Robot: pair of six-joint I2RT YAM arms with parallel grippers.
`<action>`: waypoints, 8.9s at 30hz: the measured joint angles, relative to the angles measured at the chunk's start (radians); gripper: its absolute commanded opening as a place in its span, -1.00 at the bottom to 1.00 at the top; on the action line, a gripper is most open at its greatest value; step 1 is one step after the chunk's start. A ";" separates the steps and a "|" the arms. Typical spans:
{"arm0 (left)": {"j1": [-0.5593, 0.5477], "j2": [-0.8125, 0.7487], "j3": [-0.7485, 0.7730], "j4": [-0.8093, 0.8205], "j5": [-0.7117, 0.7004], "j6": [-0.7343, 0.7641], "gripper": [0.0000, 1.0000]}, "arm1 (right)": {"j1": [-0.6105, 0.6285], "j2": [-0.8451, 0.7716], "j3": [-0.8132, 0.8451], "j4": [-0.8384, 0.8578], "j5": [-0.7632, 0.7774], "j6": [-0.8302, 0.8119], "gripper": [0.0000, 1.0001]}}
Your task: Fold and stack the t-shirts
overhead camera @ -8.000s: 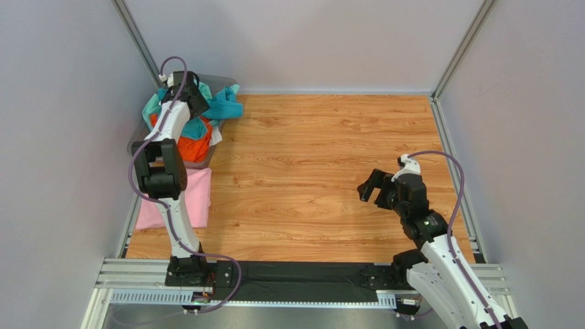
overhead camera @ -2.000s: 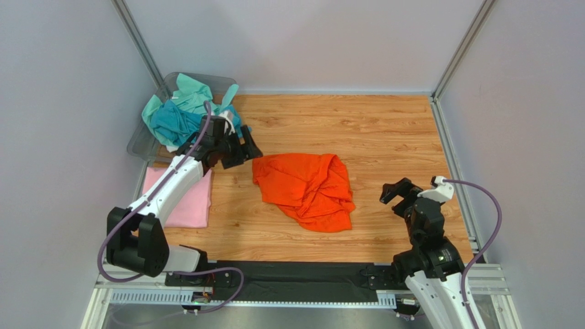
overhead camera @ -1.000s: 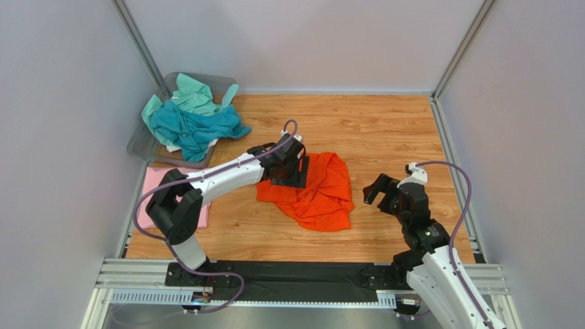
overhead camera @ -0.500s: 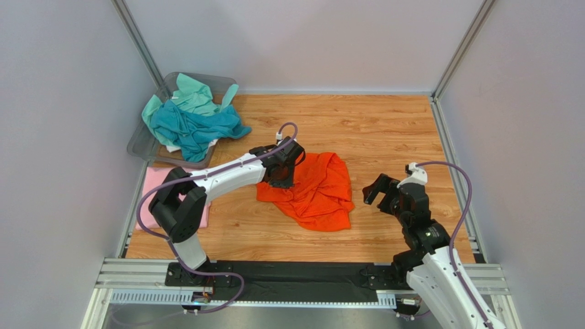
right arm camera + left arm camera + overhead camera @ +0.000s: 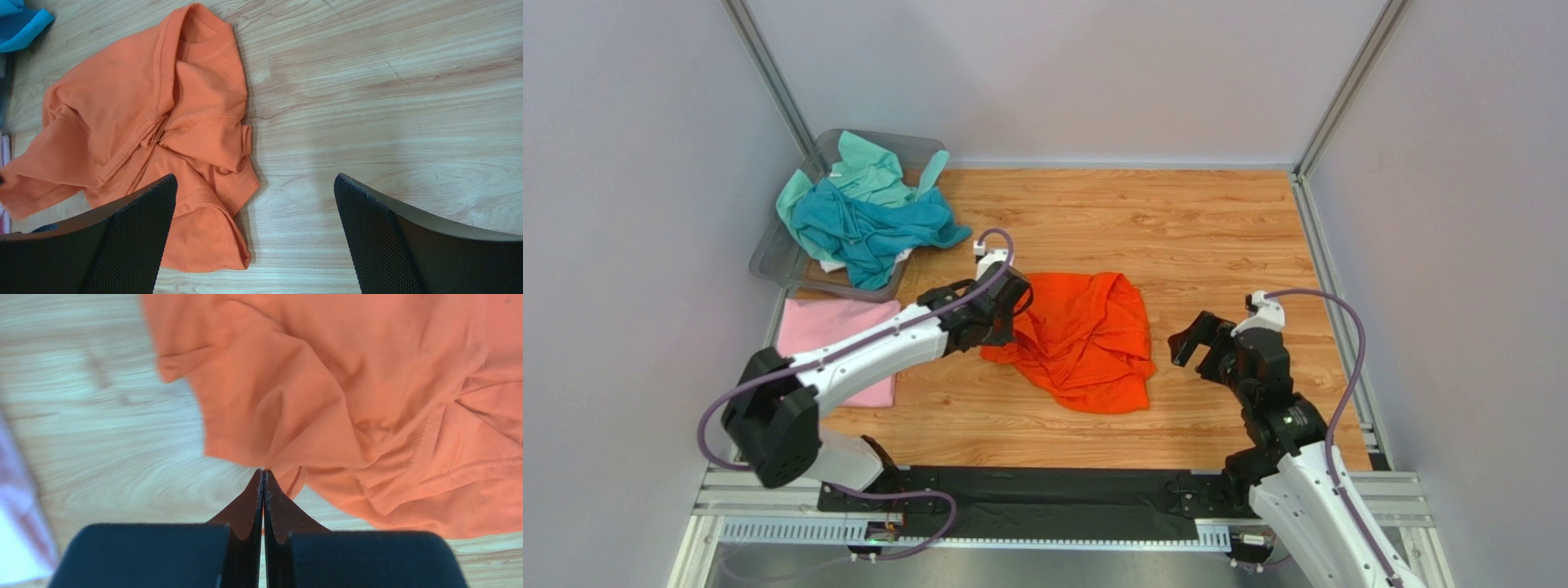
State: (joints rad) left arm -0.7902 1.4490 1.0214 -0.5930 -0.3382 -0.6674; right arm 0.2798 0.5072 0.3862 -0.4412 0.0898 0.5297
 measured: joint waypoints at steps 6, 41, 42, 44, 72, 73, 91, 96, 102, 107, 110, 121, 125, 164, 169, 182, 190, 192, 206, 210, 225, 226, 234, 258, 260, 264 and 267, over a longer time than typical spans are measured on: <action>0.000 -0.302 -0.124 -0.067 -0.168 -0.037 -1.00 | 0.000 0.045 -0.010 0.050 -0.086 -0.013 0.99; 0.001 -0.595 -0.314 -0.218 -0.291 -0.172 -1.00 | 0.268 1.348 0.785 0.237 -0.018 0.209 0.40; 0.001 -0.597 -0.315 -0.218 -0.291 -0.172 -1.00 | 0.268 1.360 0.792 0.237 -0.013 0.216 0.33; 0.001 -0.602 -0.317 -0.218 -0.291 -0.172 -1.00 | 0.272 1.378 0.795 0.237 0.001 0.229 0.17; 0.002 -0.758 0.248 -0.034 -0.166 0.132 -1.00 | 0.368 0.521 1.032 -0.026 0.209 -0.034 -1.00; 0.002 -0.767 0.282 -0.014 -0.124 0.148 -1.00 | 0.369 0.500 1.071 -0.039 0.197 -0.041 -1.00; 0.011 -0.517 0.603 0.079 -0.103 0.333 -1.00 | 0.351 0.550 1.426 -0.212 0.191 -0.231 -1.00; 0.192 -0.217 0.770 0.052 -0.134 0.352 -1.00 | 0.131 0.812 1.546 -0.217 0.105 -0.271 -1.00; 0.309 0.170 1.148 0.005 -0.105 0.401 -1.00 | -0.044 1.199 1.964 -0.281 -0.148 -0.290 -1.00; 0.306 0.165 1.210 -0.010 -0.095 0.434 -1.00 | -0.049 1.202 2.076 -0.286 -0.233 -0.303 -1.00; 0.307 -0.004 1.033 0.028 -0.100 0.434 -1.00 | -0.045 1.070 1.983 -0.286 -0.270 -0.304 -1.00; 0.299 -0.614 0.026 0.056 -0.192 0.170 -1.00 | 0.256 0.692 1.331 -0.486 -0.229 -0.306 -0.73; 0.303 -0.625 -0.213 -0.086 -0.231 0.013 -0.98 | 0.385 0.749 0.981 -0.449 -0.182 -0.255 -0.14; 0.308 -0.424 -0.352 0.112 0.230 -0.071 0.99 | 0.196 0.925 0.406 -0.235 -0.046 -0.004 0.19; 0.308 -0.359 -0.361 0.146 0.231 -0.064 0.99 | 0.196 1.001 0.421 -0.189 -0.035 -0.006 -0.57; 0.309 -0.172 -0.361 0.193 0.227 -0.062 0.99 | 0.182 0.756 0.512 -0.505 0.276 0.100 -0.76; 0.309 -0.158 -0.361 0.192 0.241 -0.051 0.99 | 0.154 0.544 0.488 -0.720 0.456 0.258 0.02; 0.309 -0.165 -0.361 0.187 0.245 -0.047 0.99 | 0.143 0.531 0.473 -0.757 0.480 0.275 0.11; 0.309 -0.312 -0.362 0.156 0.271 -0.037 0.99 | 0.196 0.518 0.281 -0.309 0.019 0.217 0.34; 0.309 -0.284 -0.363 0.158 0.274 -0.037 1.00 | 0.206 0.626 0.281 -0.214 -0.019 0.238 0.30; 0.309 -0.217 -0.391 0.159 0.274 -0.037 0.99 | 0.211 0.744 0.209 -0.142 0.010 0.306 0.05; 0.309 -0.217 -0.395 0.159 0.274 -0.037 1.00 | 0.211 0.746 0.207 -0.129 0.015 0.308 -0.25; 0.309 -0.217 -0.413 0.158 0.275 -0.037 1.00 | 0.221 0.792 0.246 -0.138 0.027 0.293 -0.92; 0.309 -0.266 -0.398 0.048 0.232 -0.033 0.99 | 0.407 0.285 0.172 -0.615 -0.070 0.471 1.00; 0.309 -0.269 -0.384 0.043 0.232 -0.029 0.99 | 0.407 0.298 0.244 -0.615 -0.037 0.455 1.00; 0.309 -0.272 -0.363 0.051 0.234 -0.022 0.99 | 0.406 0.339 0.331 -0.557 0.020 0.425 1.00; 0.309 -0.267 -0.360 0.059 0.241 -0.021 0.99 | 0.393 0.417 0.334 -0.469 0.033 0.393 1.00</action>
State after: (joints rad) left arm -0.4816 1.1816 0.6613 -0.5339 -0.0971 -0.6884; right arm 0.6727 0.9245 0.7200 -0.9104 0.1230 0.9230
